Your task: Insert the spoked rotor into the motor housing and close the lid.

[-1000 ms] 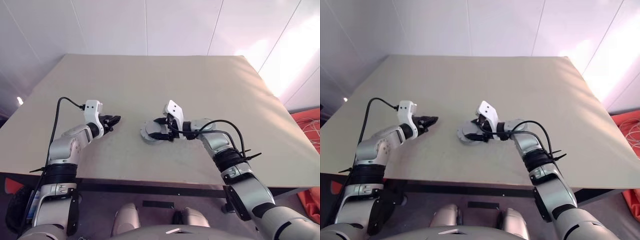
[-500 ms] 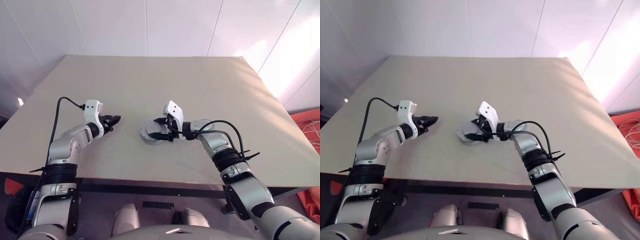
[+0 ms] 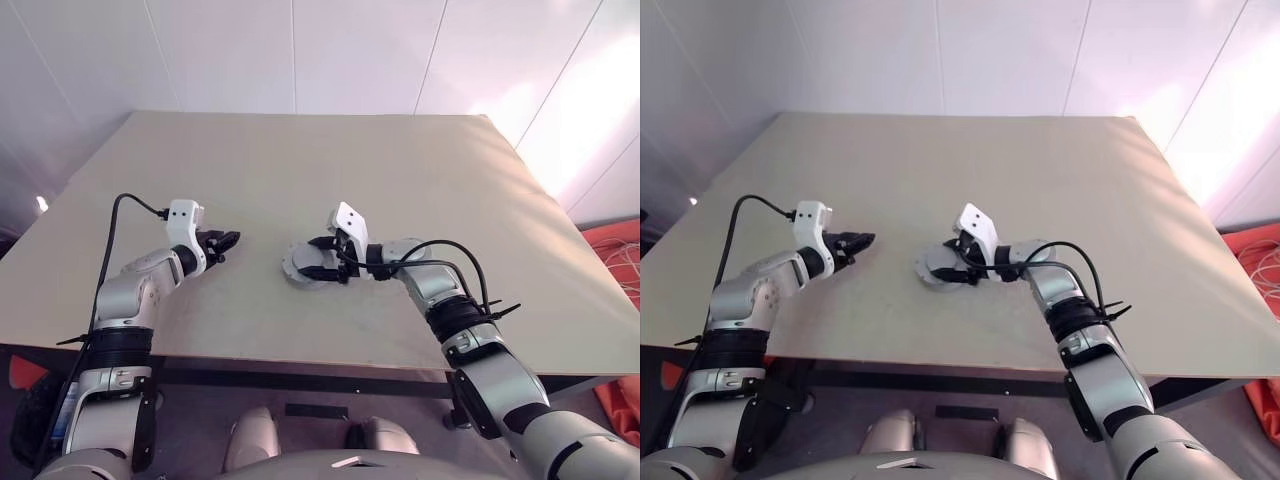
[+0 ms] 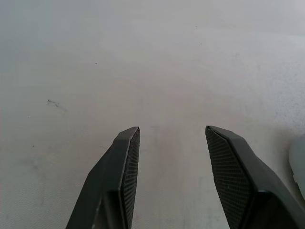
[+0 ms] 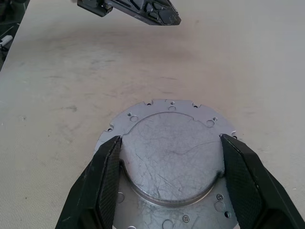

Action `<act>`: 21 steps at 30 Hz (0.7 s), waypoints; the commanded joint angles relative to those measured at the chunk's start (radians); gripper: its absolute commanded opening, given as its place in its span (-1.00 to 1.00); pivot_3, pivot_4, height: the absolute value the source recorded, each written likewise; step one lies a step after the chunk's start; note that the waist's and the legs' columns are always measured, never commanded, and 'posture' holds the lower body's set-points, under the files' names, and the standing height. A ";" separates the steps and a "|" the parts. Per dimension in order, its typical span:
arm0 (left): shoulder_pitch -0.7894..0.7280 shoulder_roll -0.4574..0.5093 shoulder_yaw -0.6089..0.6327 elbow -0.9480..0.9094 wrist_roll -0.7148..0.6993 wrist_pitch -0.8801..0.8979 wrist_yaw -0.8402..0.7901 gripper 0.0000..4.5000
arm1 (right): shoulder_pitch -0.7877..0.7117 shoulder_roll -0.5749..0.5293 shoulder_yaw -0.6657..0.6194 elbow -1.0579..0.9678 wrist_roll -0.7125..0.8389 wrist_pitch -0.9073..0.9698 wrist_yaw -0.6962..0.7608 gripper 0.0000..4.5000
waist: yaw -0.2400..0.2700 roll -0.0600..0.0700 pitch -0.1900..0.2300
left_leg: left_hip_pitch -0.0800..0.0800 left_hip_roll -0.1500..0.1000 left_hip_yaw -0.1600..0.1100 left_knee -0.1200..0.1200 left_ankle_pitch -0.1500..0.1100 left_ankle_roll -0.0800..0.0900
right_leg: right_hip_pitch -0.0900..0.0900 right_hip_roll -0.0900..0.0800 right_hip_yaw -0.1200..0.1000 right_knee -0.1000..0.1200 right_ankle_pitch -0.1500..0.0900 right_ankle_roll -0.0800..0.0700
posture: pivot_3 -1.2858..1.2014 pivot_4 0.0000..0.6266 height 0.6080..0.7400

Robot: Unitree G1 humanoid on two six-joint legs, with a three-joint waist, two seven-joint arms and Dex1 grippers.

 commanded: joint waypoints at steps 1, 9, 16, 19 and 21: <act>-0.016 0.012 0.011 -0.031 -0.007 -0.011 -0.004 0.03 | 0.002 -0.020 0.017 0.042 -0.035 0.016 -0.001 0.39 | 0.000 0.000 0.000 | 0.000 0.000 0.000 0.000 0.000 0.000 | 0.000 0.000 0.000 0.000 0.000 0.000 | 0.03 -1.00 1.00; -0.016 0.009 0.008 -0.036 -0.008 -0.009 -0.001 0.03 | -0.011 -0.002 0.024 0.091 -0.045 -0.006 -0.025 0.39 | -0.001 0.000 0.000 | 0.001 0.000 0.000 0.000 0.000 0.000 | 0.001 0.000 0.000 0.000 -0.003 0.005 | 0.03 -1.00 1.00; -0.007 0.017 0.016 -0.044 -0.010 -0.005 -0.001 0.03 | -0.005 -0.016 0.038 0.123 -0.060 -0.032 -0.015 0.39 | -0.001 0.000 0.000 | 0.004 0.000 0.000 0.000 0.000 0.000 | 0.003 0.000 0.000 0.000 -0.004 0.006 | 0.03 -1.00 1.00; -0.007 0.015 0.018 -0.047 -0.011 -0.003 0.001 0.03 | -0.006 -0.024 0.043 0.132 -0.068 -0.043 -0.014 0.39 | -0.001 0.000 0.000 | 0.004 0.000 0.000 0.000 0.000 0.000 | 0.003 0.000 0.000 0.000 -0.004 0.006 | 0.03 -1.00 1.00; -0.007 0.013 0.018 -0.048 -0.013 -0.002 0.002 0.03 | -0.007 -0.027 0.045 0.138 -0.072 -0.049 -0.014 0.39 | -0.001 0.000 0.000 | 0.004 0.000 0.000 0.000 0.000 0.000 | 0.003 0.000 0.000 0.000 -0.004 0.006 | 0.03 -1.00 1.00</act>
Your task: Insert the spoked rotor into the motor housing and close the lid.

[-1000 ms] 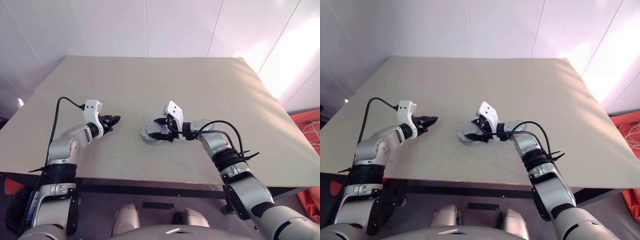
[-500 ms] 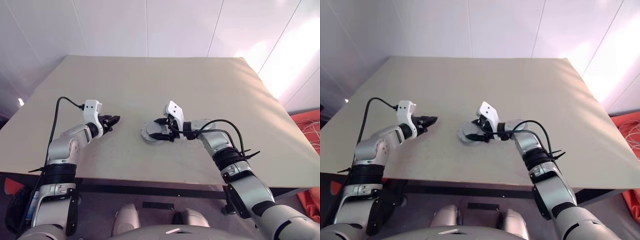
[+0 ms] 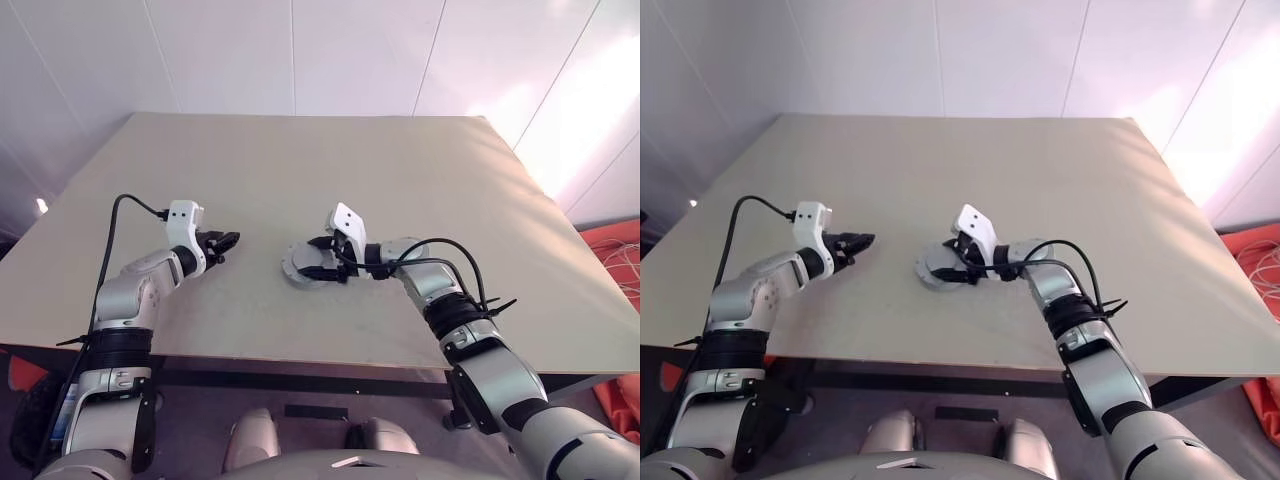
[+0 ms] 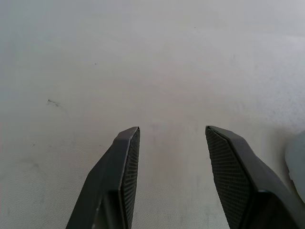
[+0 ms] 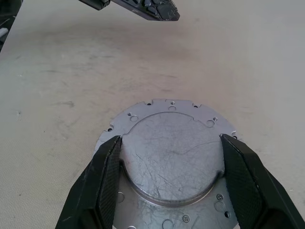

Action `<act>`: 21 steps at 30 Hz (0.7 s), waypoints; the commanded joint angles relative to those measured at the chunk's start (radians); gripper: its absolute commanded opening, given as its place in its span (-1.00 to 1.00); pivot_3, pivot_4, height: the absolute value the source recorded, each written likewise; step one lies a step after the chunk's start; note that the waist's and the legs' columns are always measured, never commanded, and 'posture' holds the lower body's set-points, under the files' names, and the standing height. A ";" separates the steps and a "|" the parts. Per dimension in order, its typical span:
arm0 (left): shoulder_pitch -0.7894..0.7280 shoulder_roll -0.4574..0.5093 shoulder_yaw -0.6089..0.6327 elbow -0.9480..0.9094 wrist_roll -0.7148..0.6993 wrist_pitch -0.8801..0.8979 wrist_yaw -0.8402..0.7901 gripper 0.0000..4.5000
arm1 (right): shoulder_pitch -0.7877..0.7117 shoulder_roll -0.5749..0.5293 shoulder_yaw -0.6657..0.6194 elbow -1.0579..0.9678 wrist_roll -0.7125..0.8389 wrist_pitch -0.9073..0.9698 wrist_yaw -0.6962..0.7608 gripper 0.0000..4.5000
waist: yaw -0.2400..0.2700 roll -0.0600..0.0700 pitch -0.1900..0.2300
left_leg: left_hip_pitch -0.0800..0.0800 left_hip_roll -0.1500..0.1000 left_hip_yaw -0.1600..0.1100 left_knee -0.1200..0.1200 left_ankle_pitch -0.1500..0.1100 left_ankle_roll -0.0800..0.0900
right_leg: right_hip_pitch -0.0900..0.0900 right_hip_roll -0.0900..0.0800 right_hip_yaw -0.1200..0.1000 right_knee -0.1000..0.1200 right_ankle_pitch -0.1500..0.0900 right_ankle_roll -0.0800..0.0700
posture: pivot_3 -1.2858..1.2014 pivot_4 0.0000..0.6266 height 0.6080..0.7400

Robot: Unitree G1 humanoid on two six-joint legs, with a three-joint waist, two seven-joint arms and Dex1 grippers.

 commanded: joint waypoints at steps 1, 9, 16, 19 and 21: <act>-0.013 0.009 0.018 -0.045 -0.016 -0.003 0.000 0.03 | 0.020 -0.032 0.026 0.064 -0.059 0.010 -0.006 0.39 | 0.000 0.000 0.000 | 0.000 0.000 0.000 0.000 0.000 0.000 | 0.000 0.000 0.000 0.000 0.000 0.000 | 0.03 -1.00 1.00; -0.161 -0.215 0.090 -0.082 -0.239 0.140 0.056 0.03 | 0.021 -0.033 0.028 0.079 -0.062 0.001 -0.012 0.39 | 0.005 0.000 0.000 | 0.001 0.000 0.000 0.000 0.000 0.000 | 0.003 0.000 0.000 -0.002 0.000 0.000 | 0.03 -1.00 1.00; -0.247 -0.302 0.042 -0.011 -0.288 0.223 0.056 -0.39 | 0.024 -0.030 0.031 0.072 -0.059 0.006 -0.018 0.39 | 0.001 0.002 -0.001 | 0.001 0.000 0.001 -0.002 0.000 0.000 | 0.003 0.000 0.000 -0.002 0.000 0.001 | 0.03 -1.00 1.00; -0.237 -0.292 0.035 -0.011 -0.298 0.254 0.045 -0.82 | 0.026 -0.029 0.027 0.069 -0.057 0.007 -0.025 0.39 | 0.001 0.002 -0.001 | 0.001 0.000 0.001 -0.003 0.000 0.000 | 0.001 0.000 0.000 -0.002 0.000 0.001 | 0.03 -1.00 1.00; -0.226 -0.284 0.043 -0.016 -0.309 0.274 0.043 -0.99 | 0.026 -0.030 0.024 0.068 -0.057 0.007 -0.028 0.39 | 0.001 0.002 -0.001 | 0.001 0.000 0.001 -0.002 0.001 0.000 | 0.001 0.000 0.000 -0.002 0.000 0.001 | 0.03 -1.00 1.00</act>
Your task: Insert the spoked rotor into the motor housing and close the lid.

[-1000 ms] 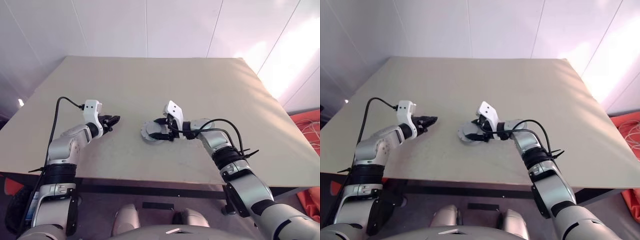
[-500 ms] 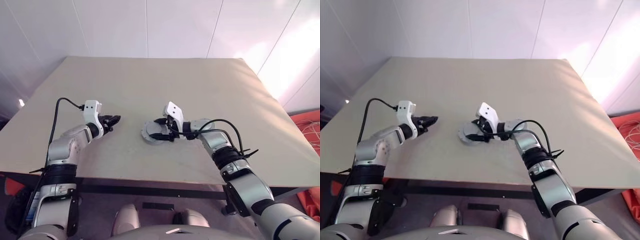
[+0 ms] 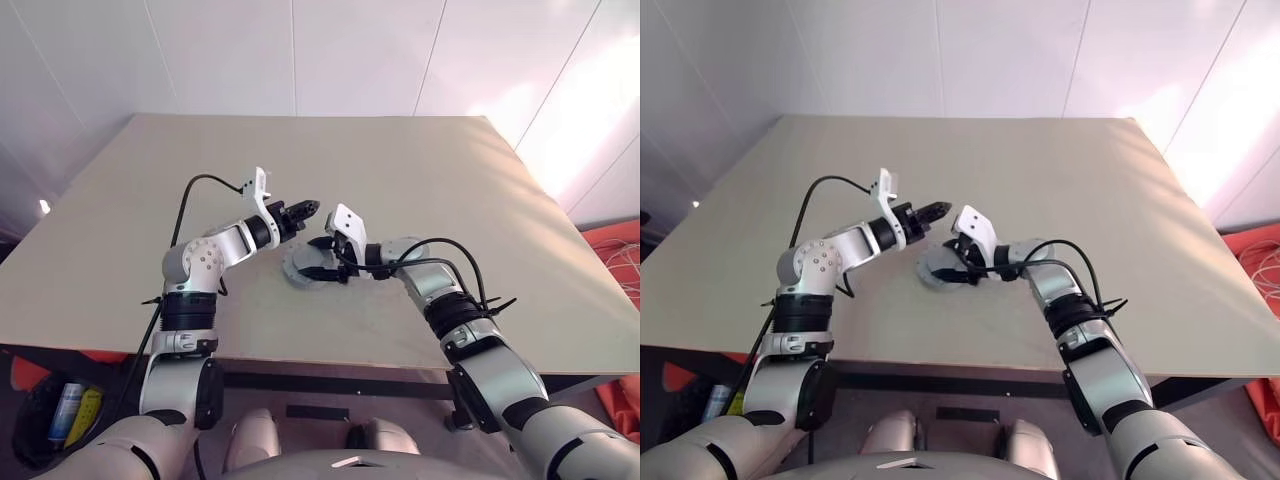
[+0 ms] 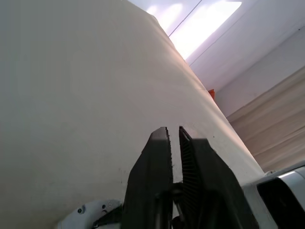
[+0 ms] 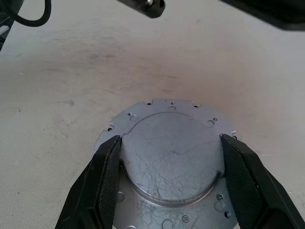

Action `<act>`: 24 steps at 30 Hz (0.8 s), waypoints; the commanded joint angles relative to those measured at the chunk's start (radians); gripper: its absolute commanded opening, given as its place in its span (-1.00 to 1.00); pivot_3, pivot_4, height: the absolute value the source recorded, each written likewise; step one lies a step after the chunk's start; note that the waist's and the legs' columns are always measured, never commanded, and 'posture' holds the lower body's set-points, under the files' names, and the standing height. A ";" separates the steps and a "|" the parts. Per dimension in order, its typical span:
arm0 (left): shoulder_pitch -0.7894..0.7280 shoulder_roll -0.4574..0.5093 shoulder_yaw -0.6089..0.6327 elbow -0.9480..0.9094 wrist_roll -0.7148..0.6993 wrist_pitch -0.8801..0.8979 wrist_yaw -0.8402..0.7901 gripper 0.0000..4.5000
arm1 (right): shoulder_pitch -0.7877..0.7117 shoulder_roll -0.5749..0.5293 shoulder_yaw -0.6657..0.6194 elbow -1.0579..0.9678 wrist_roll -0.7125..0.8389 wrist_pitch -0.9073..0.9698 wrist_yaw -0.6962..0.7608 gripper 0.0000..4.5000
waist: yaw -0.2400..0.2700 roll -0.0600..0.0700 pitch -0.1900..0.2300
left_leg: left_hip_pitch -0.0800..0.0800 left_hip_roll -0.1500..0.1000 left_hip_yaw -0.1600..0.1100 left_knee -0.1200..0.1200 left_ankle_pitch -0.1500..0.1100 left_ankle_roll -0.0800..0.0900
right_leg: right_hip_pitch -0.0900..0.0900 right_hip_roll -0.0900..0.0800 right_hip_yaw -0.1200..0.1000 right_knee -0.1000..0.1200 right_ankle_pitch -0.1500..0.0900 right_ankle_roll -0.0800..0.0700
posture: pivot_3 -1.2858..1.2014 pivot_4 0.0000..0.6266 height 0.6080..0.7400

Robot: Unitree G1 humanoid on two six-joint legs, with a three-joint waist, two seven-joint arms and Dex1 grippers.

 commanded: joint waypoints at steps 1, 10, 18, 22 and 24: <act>0.008 0.023 0.014 -0.026 -0.037 0.036 -0.013 -0.99 | 0.032 -0.026 0.017 0.052 -0.057 0.027 -0.030 0.39 | 0.000 0.000 0.000 | 0.000 0.000 0.000 0.000 0.000 0.000 | 0.000 0.000 0.000 0.000 0.000 0.000 | 0.03 -1.00 1.00; 0.069 0.050 -0.033 -0.014 -0.036 0.169 0.006 -0.99 | 0.034 -0.026 0.013 0.048 -0.058 0.025 -0.038 0.39 | 0.000 0.000 0.000 | 0.000 0.000 0.000 0.000 0.000 0.000 | 0.000 0.000 0.000 -0.001 0.000 0.000 | 0.03 -1.00 1.00; 0.060 0.054 -0.006 0.067 -0.016 0.230 0.064 -0.99 | 0.024 -0.021 0.007 0.061 -0.059 0.015 -0.056 0.39 | -0.001 0.001 0.000 | 0.001 0.000 0.000 -0.001 0.000 0.000 | 0.001 0.000 0.000 -0.003 -0.001 0.002 | 0.03 -1.00 1.00; 0.061 0.054 0.012 0.081 -0.013 0.236 0.083 -0.99 | 0.016 -0.021 0.003 0.071 -0.059 0.012 -0.067 0.39 | -0.001 0.001 0.001 | 0.004 -0.001 0.000 -0.002 0.000 0.000 | 0.003 0.000 0.000 -0.005 -0.002 0.003 | 0.03 -1.00 1.00; 0.063 0.051 0.021 0.081 -0.014 0.239 0.089 -0.99 | 0.011 -0.020 -0.002 0.075 -0.056 0.015 -0.072 0.39 | -0.001 0.001 0.001 | 0.006 -0.001 0.000 -0.004 0.000 0.000 | 0.004 0.000 0.000 -0.008 -0.002 0.003 | 0.03 -1.00 1.00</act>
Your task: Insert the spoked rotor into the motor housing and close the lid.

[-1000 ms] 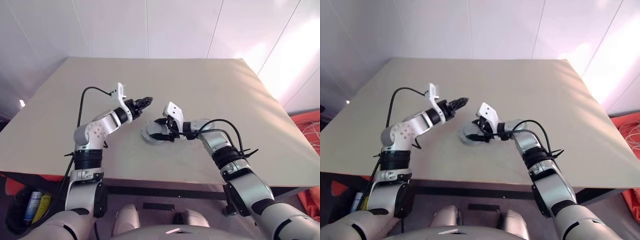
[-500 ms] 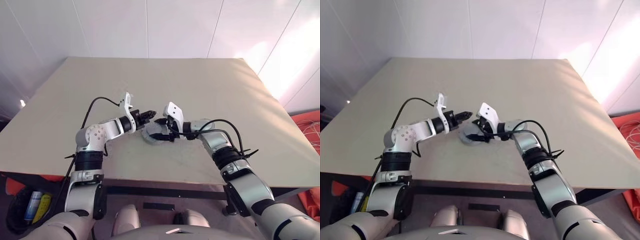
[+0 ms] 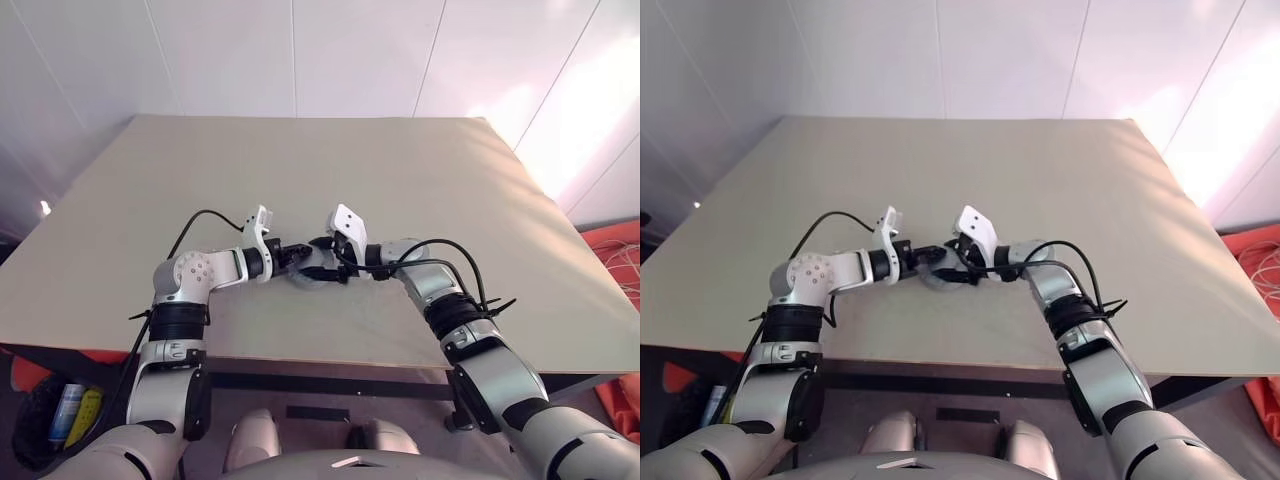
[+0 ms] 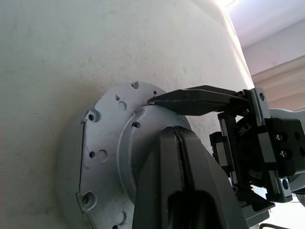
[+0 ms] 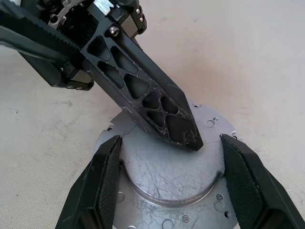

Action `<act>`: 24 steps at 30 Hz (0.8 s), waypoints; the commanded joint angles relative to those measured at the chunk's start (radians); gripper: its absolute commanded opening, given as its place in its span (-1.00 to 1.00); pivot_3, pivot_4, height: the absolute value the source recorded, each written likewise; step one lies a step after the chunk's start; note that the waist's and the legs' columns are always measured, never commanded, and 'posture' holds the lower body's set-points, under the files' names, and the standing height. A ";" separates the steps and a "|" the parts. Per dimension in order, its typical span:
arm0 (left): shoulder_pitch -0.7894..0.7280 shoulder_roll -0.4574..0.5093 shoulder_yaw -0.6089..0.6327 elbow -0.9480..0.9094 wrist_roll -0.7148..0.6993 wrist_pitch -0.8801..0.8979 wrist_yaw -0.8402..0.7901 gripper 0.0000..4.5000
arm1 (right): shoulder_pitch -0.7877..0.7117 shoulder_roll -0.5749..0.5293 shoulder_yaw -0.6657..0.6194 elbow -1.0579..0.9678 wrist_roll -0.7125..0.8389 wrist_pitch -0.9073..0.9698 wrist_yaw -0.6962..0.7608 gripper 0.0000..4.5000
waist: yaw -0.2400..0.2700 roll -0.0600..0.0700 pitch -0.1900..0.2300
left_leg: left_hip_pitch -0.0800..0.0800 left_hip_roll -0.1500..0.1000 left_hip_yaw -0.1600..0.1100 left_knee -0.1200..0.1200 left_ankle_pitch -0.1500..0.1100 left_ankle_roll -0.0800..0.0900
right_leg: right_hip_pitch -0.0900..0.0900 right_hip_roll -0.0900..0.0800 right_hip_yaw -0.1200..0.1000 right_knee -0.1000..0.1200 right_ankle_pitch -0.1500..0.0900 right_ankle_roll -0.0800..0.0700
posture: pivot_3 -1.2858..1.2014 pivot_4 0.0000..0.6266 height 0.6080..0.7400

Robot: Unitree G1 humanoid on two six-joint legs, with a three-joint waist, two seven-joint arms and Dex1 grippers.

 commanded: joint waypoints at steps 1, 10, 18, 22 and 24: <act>0.002 0.002 0.013 0.014 0.012 0.015 0.031 -0.99 | 0.006 -0.022 -0.001 0.070 -0.054 0.019 -0.055 0.39 | 0.000 0.000 0.000 | 0.001 0.000 0.000 -0.004 0.000 0.000 | 0.001 0.000 0.000 -0.004 0.000 0.000 | 0.03 -1.00 1.00; -0.006 -0.007 0.047 0.033 0.006 0.023 0.047 -1.00 | 0.004 -0.020 -0.012 0.068 -0.054 -0.016 -0.079 0.99 | 0.000 0.000 0.000 | 0.002 -0.003 0.000 -0.014 0.001 -0.001 | 0.003 0.000 -0.001 -0.015 0.000 0.000 | 0.03 -1.00 1.00; -0.028 -0.003 0.068 0.075 0.003 0.022 0.053 -1.00 | -0.008 -0.018 -0.033 0.071 -0.036 -0.066 -0.084 0.99 | -0.003 0.000 0.000 | 0.002 -0.003 0.000 -0.016 0.001 -0.001 | 0.002 0.000 -0.001 -0.015 0.000 0.000 | 0.03 -1.00 1.00; -0.041 0.002 0.071 0.092 0.004 0.022 0.049 -1.00 | 0.017 -0.020 -0.062 -0.007 0.036 -0.012 0.007 0.99 | -0.002 0.001 0.002 | 0.000 -0.003 0.000 -0.016 0.001 -0.001 | 0.002 0.000 -0.003 -0.021 0.000 0.000 | 0.03 -1.00 1.00; -0.048 0.005 0.073 0.104 0.005 0.018 0.048 -1.00 | 0.033 -0.025 -0.068 -0.052 0.061 0.014 0.046 0.99 | -0.002 0.001 0.002 | -0.002 -0.003 0.000 -0.016 0.001 -0.001 | 0.003 0.000 -0.003 -0.024 0.000 0.000 | 0.03 -1.00 1.00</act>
